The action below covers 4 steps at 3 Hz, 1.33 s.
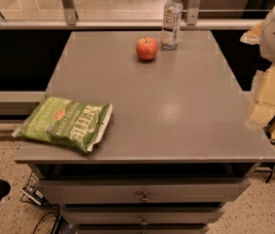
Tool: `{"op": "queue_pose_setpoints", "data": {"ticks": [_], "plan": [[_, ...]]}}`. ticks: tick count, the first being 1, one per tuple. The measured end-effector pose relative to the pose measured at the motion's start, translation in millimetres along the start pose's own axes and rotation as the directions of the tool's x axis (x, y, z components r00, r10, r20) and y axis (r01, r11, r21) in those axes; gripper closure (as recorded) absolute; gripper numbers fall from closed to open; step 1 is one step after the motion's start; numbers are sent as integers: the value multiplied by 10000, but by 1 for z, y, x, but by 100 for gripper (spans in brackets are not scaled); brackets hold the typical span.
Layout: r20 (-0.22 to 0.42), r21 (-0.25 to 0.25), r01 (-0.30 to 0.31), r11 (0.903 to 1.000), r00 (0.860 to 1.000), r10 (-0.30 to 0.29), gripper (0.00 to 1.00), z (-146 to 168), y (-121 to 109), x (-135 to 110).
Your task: Move apple near green jalapeno chip bag
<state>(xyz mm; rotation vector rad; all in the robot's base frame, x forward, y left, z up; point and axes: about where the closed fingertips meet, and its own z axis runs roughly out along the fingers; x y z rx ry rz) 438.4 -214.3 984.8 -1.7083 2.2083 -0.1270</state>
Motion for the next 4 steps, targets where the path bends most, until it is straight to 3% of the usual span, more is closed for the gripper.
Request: {"op": "queue_pose_setpoints", "data": {"ticks": [1, 2, 3, 4], "plan": [[1, 2, 0, 10000, 10000, 0, 0, 0, 0, 0], [606, 474, -254, 9986, 9979, 226, 0, 5, -18, -8], [2607, 1011, -1402, 9849, 9592, 1098, 0, 23, -63, -33], [4770, 1012, -2432, 9647, 8628, 1675, 0, 36, -108, -76]]}}
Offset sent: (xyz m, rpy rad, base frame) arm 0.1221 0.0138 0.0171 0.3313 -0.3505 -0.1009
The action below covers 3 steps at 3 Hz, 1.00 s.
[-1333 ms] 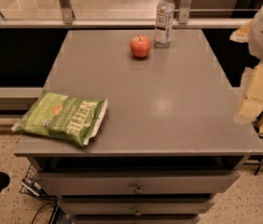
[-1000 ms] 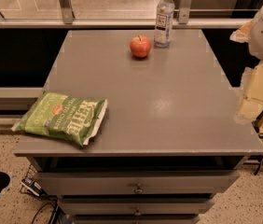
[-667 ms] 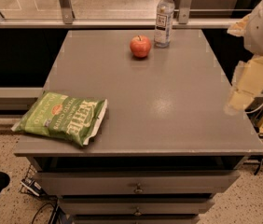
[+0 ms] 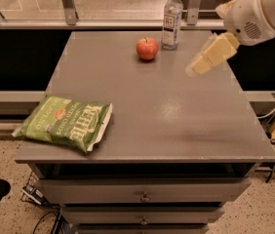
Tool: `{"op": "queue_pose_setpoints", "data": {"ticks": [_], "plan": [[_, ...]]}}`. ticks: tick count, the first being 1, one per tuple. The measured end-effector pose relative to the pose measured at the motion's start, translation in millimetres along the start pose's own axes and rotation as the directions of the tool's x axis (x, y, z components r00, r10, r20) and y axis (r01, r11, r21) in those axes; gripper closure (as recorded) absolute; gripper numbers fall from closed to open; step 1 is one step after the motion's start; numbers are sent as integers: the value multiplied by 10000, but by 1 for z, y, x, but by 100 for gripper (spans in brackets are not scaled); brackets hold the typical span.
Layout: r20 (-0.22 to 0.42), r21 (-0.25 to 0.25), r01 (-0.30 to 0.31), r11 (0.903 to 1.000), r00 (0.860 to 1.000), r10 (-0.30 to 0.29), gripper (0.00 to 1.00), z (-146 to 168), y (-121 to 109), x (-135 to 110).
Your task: Move apple near green jalapeno chip bag
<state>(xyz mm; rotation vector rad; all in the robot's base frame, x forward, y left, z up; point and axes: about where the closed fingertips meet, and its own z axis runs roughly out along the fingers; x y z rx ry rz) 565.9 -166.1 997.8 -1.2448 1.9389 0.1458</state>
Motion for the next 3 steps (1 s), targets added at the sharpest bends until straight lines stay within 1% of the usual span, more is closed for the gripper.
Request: {"op": "queue_pose_setpoints", "data": {"ticks": [1, 2, 3], "plan": [[2121, -74, -974, 9952, 9724, 968, 0, 41, -18, -35], [3069, 311, -1382, 9899, 9439, 1222, 0, 51, -34, -56], [3065, 325, -1381, 9899, 9441, 1216, 0, 51, -35, -56]]}}
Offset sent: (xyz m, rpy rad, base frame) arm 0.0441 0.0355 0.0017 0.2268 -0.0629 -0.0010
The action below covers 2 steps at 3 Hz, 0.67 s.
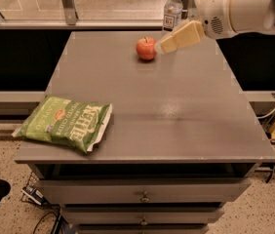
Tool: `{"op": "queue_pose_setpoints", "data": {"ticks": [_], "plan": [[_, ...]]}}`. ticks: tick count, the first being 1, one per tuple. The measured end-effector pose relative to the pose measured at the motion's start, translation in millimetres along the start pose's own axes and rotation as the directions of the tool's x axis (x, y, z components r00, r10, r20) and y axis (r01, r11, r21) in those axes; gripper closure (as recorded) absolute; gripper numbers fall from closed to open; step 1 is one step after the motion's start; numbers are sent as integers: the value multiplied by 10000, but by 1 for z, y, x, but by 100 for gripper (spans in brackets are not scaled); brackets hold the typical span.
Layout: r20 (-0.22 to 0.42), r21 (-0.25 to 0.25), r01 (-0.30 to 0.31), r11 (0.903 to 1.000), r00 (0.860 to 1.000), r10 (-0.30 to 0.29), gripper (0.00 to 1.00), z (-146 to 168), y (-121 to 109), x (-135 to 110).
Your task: Move apple near green jalapeno chip bag
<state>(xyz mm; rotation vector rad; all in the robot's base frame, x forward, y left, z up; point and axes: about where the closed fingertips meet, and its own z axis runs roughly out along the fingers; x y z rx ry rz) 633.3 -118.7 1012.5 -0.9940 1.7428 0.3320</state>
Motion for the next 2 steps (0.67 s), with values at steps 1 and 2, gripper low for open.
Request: {"op": "queue_pose_setpoints", "data": {"ticks": [1, 2], "plan": [[136, -69, -75, 9999, 9999, 76, 0, 15, -1, 1], [776, -290, -263, 9992, 9966, 284, 0, 50, -9, 1]]}}
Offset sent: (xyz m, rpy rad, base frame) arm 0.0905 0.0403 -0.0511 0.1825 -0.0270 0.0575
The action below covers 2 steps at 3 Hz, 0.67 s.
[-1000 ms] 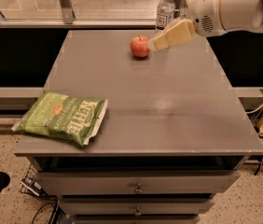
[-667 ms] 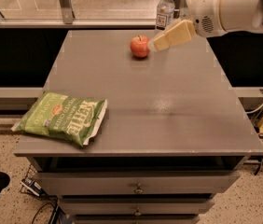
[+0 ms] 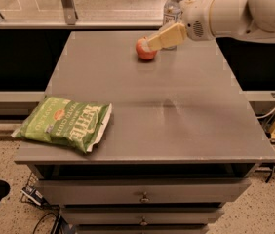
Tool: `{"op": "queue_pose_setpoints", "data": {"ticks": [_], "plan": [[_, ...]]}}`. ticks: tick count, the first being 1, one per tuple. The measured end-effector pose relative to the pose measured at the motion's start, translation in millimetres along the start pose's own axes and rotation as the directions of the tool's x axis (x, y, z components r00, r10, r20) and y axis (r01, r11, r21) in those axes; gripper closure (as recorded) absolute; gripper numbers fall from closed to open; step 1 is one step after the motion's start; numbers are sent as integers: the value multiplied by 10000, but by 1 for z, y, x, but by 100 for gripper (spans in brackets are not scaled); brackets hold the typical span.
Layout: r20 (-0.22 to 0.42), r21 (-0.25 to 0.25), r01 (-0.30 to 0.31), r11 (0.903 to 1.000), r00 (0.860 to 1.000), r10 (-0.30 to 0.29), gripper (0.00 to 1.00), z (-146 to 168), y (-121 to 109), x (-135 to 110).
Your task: Move apple near green jalapeno chip bag
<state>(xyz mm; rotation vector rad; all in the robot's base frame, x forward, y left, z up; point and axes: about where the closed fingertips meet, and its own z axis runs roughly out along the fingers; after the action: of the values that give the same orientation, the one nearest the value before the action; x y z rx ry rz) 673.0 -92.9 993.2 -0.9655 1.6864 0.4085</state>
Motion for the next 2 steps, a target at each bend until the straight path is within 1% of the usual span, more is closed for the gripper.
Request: {"op": "queue_pose_setpoints", "data": {"ticks": [1, 2], "plan": [[666, -372, -226, 9991, 9975, 250, 0, 50, -10, 16], [929, -718, -390, 9967, 9946, 456, 0, 89, -11, 34]]}}
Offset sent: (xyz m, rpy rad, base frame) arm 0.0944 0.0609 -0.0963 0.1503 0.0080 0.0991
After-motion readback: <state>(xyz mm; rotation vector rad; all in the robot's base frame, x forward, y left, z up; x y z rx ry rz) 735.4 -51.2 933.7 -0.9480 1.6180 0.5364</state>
